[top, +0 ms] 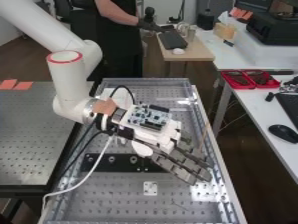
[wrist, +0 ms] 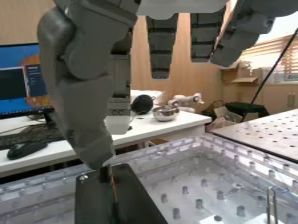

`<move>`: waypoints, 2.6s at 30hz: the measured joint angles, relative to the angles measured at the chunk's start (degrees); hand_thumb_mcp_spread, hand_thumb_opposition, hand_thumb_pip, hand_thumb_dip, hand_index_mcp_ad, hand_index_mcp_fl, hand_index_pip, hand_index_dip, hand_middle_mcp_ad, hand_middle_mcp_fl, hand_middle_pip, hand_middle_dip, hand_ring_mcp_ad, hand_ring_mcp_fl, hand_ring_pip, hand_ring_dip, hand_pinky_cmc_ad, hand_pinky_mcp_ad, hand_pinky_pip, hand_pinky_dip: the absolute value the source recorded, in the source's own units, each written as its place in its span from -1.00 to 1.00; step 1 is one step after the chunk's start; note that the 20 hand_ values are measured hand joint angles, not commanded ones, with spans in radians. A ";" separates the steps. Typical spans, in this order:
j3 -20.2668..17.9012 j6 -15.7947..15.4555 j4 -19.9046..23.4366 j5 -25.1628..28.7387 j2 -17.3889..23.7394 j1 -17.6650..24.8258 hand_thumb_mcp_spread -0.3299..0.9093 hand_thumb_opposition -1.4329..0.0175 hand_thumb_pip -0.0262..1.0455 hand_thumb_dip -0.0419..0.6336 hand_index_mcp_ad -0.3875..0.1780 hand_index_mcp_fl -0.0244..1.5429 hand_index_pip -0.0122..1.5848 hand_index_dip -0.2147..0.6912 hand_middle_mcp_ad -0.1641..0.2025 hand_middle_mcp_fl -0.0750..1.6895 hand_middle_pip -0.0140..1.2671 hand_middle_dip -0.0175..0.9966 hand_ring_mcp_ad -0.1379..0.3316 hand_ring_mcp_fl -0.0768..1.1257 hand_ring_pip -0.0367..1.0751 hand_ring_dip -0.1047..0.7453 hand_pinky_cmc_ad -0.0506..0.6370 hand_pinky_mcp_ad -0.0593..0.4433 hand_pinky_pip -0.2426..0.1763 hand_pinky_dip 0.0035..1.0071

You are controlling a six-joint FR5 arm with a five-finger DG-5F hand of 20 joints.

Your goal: Grab the drill bit and place it in the clear container

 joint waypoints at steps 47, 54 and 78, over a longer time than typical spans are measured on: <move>2.29 0.57 -0.40 -2.66 -2.82 -0.91 0.65 -0.25 -0.25 -0.04 -0.30 -0.24 0.60 -0.01 0.23 -0.70 -0.75 -0.66 0.45 -0.83 -0.76 -0.76 0.01 -0.10 -0.20 -0.62; 2.42 0.57 -0.49 -3.32 -2.92 -1.30 0.65 -0.25 -0.26 -0.04 -0.30 -0.24 0.60 -0.01 0.23 -0.69 -0.75 -0.66 0.45 -0.82 -0.77 -0.76 0.01 -0.11 -0.20 -0.62; 0.67 4.24 4.06 -3.86 -1.29 -1.89 0.64 -0.32 -0.30 -0.24 -0.18 0.26 0.25 0.00 0.22 -0.59 -0.75 -0.66 0.43 -0.77 -0.76 -0.73 0.01 -0.11 -0.20 -0.62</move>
